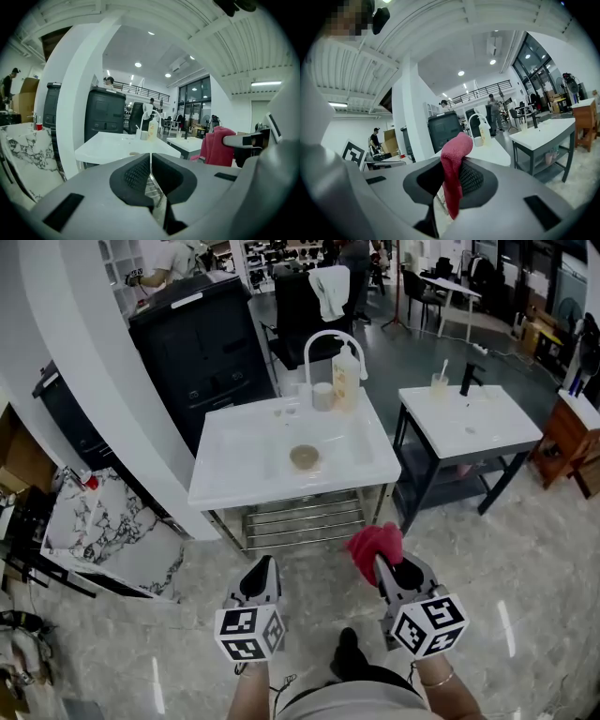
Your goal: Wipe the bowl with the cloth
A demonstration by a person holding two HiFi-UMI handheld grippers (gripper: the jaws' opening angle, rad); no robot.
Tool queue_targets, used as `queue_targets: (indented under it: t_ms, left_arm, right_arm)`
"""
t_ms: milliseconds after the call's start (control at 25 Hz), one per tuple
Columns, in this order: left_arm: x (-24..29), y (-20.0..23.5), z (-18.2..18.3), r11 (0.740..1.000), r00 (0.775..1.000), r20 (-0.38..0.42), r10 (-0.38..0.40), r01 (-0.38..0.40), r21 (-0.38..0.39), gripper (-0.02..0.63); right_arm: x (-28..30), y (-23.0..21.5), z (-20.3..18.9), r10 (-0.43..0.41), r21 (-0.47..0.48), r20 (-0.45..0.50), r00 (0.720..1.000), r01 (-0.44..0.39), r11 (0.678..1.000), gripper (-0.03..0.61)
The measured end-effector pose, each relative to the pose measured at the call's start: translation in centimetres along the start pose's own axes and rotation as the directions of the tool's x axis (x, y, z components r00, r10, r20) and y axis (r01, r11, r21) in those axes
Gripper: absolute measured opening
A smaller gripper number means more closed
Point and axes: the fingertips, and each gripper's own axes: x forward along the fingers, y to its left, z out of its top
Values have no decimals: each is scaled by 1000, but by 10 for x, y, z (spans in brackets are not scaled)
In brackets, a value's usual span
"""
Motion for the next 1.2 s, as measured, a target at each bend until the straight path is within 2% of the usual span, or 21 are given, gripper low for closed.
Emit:
queue_targets:
  t_ms: [360,720,800,1000,1200]
  left_arm:
    - [82,13,41,998,998,20,62,-62,15,31]
    - [156,32,61,997,998,14,62,-62,45,32]
    - [180,42,68,998,999,18,52,-53,45,35]
    - [245,84,86,999,999,16,34,-35,27,100]
    - [301,124,105,1000,1000,5,18,-18,7,114]
  right_arm:
    - [69,-54,41,50,6,47,998,-50,999,77]
    - [135,-78,59,58,26,53,997,-60,998,78]
    - [156,-84,62,52,24,55,997,-54,998,78]
    - [227,-92,71,38,21,51,998,-39,999,78]
    - [290,-92,87,35,14,58,998,-36,999,78]
